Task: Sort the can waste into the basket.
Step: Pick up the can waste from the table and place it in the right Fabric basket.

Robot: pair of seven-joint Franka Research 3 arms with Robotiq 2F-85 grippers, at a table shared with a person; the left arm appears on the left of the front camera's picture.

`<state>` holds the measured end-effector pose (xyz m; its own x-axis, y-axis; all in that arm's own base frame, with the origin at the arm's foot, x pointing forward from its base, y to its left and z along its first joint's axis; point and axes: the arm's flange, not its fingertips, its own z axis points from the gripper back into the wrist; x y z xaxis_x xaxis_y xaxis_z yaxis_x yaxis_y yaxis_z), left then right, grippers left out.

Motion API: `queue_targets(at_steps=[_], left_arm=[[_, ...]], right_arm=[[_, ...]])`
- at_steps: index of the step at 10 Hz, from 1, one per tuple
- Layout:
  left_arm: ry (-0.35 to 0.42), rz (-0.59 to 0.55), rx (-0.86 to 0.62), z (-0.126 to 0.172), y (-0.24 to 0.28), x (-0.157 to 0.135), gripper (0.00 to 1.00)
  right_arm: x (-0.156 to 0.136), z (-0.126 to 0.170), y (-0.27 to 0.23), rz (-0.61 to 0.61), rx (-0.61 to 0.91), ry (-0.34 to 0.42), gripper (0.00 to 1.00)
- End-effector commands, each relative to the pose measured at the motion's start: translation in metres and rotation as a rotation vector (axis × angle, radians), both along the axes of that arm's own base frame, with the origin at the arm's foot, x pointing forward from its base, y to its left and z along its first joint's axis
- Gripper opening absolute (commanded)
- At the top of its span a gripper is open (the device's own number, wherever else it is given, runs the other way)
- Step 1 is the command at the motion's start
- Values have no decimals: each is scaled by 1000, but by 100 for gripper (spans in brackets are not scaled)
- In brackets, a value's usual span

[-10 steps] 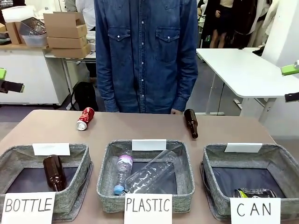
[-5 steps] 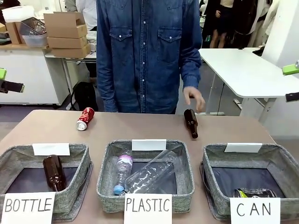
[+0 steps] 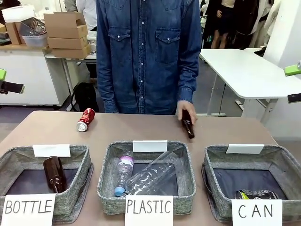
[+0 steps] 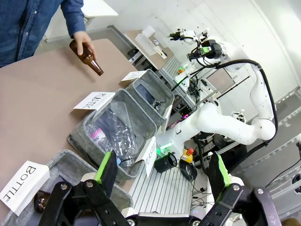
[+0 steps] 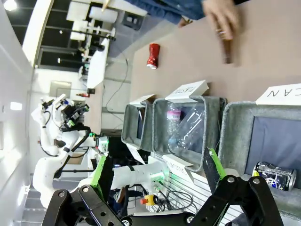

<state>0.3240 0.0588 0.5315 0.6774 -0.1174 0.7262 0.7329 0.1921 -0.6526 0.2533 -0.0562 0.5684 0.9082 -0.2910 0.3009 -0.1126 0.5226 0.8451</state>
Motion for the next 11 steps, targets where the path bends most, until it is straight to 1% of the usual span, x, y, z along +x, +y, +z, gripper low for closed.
queue_targets(at_steps=[1, 2, 3, 4, 5, 6, 7, 8, 9, 11], left_arm=[[-41, 71, 157, 13, -8, 6, 100], [-18, 111, 292, 18, -19, 34, 100], [29, 135, 393, 14, -32, 66, 100], [71, 127, 446, 7, -45, 96, 100], [92, 99, 460, 1, -59, 116, 100], [114, 45, 442, -1, -70, 128, 100], [104, 37, 390, 8, -63, 127, 100], [89, 72, 373, 18, -46, 116, 100], [70, 105, 345, 28, -24, 99, 100], [37, 123, 263, 43, 29, 55, 100]], right_arm=[[1, 0, -2, 12, -13, -12, 100], [1, 0, -2, 12, -13, -12, 100], [1, 0, -2, 12, -13, -12, 100], [1, 0, -2, 12, -13, -12, 100], [1, 0, -2, 12, -13, -12, 100], [1, 0, -2, 12, -13, -12, 100], [1, 0, -2, 12, -13, -12, 100], [1, 0, -2, 12, -13, -12, 100], [1, 0, -2, 12, -13, -12, 100], [1, 0, -2, 12, -13, -12, 100]])
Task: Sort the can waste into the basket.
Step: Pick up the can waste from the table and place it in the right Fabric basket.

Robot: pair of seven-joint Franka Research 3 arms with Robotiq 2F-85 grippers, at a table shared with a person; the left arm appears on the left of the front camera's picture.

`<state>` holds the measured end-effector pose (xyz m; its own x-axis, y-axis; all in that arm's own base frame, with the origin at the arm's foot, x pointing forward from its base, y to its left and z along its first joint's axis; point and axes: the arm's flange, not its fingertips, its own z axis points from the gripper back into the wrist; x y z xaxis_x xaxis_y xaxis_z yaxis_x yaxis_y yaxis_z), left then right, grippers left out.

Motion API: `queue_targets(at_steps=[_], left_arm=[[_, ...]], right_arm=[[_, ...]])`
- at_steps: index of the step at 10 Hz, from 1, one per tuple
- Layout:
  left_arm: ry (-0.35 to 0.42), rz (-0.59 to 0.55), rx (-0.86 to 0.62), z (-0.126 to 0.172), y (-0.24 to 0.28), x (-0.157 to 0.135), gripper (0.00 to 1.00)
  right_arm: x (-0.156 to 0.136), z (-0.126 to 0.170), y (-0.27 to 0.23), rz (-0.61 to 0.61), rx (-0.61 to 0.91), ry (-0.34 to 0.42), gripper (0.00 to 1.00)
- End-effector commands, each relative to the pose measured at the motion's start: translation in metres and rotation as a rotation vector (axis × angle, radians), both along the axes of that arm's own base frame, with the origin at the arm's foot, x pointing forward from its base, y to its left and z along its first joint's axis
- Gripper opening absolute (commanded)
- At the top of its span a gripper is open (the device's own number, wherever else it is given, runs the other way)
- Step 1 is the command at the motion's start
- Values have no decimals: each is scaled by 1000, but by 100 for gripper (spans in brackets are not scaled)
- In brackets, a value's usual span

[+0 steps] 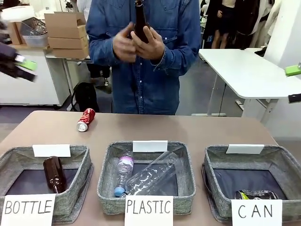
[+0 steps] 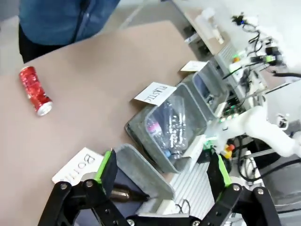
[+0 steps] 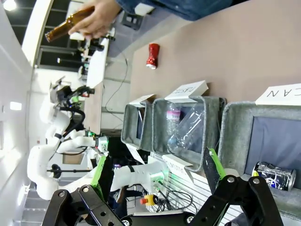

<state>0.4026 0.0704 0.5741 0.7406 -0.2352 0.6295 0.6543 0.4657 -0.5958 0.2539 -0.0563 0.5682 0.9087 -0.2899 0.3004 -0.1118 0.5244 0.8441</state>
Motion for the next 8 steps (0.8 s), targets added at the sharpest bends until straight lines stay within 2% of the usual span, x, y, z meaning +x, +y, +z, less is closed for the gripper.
queue_targets(at_steps=[1, 2, 3, 4, 5, 6, 7, 8], left_arm=[[-45, 0, -53, 4, 42, -44, 100], [-62, -23, -73, 6, 58, -62, 100], [-22, 35, -96, 4, 57, -66, 100], [-41, 15, -70, 16, 54, -54, 100], [-41, 15, -70, 16, 54, -54, 100], [-37, 31, -95, 14, 69, -71, 100], [-37, -44, -11, 15, 50, -61, 100], [-66, -44, -40, 33, 62, -64, 100]], right_arm=[[0, 0, -2, 12, -11, -13, 100], [0, 0, -2, 12, -11, -13, 100], [0, 0, -2, 12, -11, -13, 100], [0, 0, -2, 12, -11, -13, 100], [0, 0, -2, 12, -11, -13, 100], [0, 0, -2, 12, -11, -13, 100], [0, 0, -2, 12, -11, -13, 100], [0, 0, -2, 12, -11, -13, 100]])
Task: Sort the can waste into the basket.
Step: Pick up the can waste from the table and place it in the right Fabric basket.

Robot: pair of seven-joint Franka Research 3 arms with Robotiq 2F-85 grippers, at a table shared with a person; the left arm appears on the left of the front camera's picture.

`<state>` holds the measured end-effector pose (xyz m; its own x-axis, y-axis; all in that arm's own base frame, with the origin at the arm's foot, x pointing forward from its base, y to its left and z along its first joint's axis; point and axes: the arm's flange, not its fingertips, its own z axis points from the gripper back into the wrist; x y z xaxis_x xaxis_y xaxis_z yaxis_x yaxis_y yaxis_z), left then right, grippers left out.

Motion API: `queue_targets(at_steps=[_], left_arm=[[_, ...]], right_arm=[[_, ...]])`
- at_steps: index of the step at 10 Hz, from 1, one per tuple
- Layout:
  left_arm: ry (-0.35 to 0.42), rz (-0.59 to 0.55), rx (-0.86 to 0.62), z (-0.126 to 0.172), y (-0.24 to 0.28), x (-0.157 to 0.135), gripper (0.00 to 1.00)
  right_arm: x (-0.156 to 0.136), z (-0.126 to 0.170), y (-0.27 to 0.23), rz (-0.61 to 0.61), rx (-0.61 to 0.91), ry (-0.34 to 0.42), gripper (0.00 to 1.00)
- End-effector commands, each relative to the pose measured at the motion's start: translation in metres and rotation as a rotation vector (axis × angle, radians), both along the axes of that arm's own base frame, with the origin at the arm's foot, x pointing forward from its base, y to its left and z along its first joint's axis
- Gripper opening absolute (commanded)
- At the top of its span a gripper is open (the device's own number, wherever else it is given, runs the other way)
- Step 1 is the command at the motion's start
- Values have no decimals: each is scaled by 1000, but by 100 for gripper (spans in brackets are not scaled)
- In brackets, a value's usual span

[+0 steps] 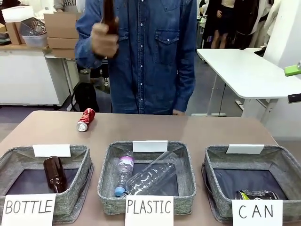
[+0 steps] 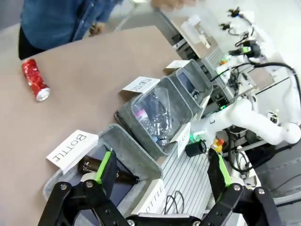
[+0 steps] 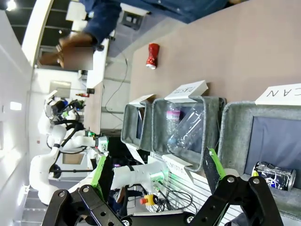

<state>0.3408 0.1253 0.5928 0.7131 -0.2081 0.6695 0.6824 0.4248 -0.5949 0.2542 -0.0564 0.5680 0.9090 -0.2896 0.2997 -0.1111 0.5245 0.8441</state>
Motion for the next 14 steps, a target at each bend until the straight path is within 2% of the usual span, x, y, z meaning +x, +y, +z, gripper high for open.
queue_targets(at_steps=[1, 3, 4, 6, 9, 11, 13, 14], left_arm=[[-58, 13, -9, 27, 32, -12, 100], [-74, 66, -98, 43, 88, -38, 100], [-108, 69, -157, 50, 116, -64, 100], [-151, 142, -157, 47, 126, -82, 100], [-137, 146, -131, 44, 118, -74, 100], [-113, 81, -120, 42, 105, -64, 100], [-50, 26, -38, 26, 54, -26, 100], [-23, 49, 28, 19, 27, -6, 100]], right_arm=[[0, 0, -2, 12, -11, -14, 100], [0, 0, -2, 12, -11, -14, 100], [0, 0, -2, 12, -11, -14, 100], [0, 0, -2, 12, -11, -14, 100], [0, 0, -2, 12, -11, -14, 100], [0, 0, -2, 12, -11, -14, 100], [0, 0, -2, 12, -11, -14, 100], [0, 0, -2, 12, -11, -14, 100]])
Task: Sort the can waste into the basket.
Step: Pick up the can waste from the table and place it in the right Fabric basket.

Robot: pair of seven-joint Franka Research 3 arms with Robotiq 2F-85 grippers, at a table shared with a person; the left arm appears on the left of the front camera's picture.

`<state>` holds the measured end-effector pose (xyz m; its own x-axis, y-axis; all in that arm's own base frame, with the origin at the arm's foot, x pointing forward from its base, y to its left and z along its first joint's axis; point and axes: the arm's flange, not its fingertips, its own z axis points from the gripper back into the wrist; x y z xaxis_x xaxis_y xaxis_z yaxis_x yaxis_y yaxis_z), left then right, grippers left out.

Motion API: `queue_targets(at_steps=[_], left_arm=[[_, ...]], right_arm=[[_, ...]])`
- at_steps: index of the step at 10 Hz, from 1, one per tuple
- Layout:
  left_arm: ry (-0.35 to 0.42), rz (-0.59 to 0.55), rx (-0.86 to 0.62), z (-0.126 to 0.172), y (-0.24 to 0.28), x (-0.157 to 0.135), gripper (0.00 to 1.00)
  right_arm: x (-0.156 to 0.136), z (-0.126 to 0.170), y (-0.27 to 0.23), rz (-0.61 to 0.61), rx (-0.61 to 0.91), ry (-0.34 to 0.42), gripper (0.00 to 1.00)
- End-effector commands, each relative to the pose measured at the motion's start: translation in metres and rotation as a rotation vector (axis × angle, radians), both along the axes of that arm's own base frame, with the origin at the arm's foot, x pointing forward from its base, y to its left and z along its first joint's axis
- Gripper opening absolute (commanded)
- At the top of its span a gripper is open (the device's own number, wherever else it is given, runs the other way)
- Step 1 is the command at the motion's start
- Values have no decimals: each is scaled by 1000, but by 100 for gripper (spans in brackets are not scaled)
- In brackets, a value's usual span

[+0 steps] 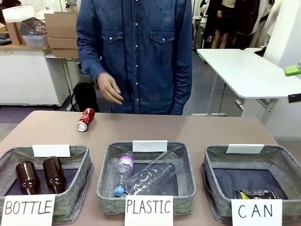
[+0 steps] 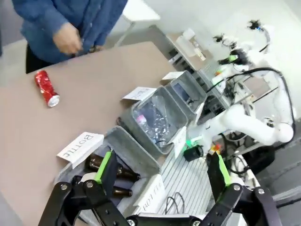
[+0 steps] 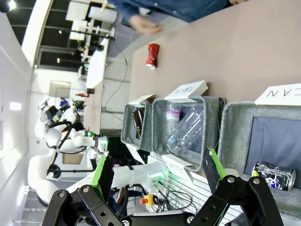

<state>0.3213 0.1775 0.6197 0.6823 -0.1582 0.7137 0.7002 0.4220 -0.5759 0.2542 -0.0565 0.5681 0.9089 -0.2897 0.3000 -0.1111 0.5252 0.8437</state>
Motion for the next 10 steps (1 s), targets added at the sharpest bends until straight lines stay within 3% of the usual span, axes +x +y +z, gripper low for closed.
queue_targets(at_steps=[1, 3, 4, 5, 6, 7, 9, 10], left_arm=[[12, 76, 166, -13, -53, 31, 100], [-83, 261, 431, -33, -104, 77, 100], [-141, 300, 590, -50, -134, 105, 100], [-156, 300, 733, -69, -156, 129, 100], [-123, 300, 934, -90, -173, 149, 100], [-109, 303, 1044, -107, -190, 159, 100], [18, 187, 815, -109, -215, 158, 100], [-211, 242, 953, -117, -209, 158, 100]], right_arm=[[0, 0, -2, 12, -10, -14, 100], [0, 0, -2, 12, -10, -14, 100], [0, 0, -2, 12, -10, -14, 100], [0, 0, -2, 12, -10, -14, 100], [0, 0, -2, 12, -10, -14, 100], [0, 0, -2, 12, -10, -14, 100], [0, 0, -2, 12, -10, -14, 100], [0, 0, -2, 12, -10, -14, 100]])
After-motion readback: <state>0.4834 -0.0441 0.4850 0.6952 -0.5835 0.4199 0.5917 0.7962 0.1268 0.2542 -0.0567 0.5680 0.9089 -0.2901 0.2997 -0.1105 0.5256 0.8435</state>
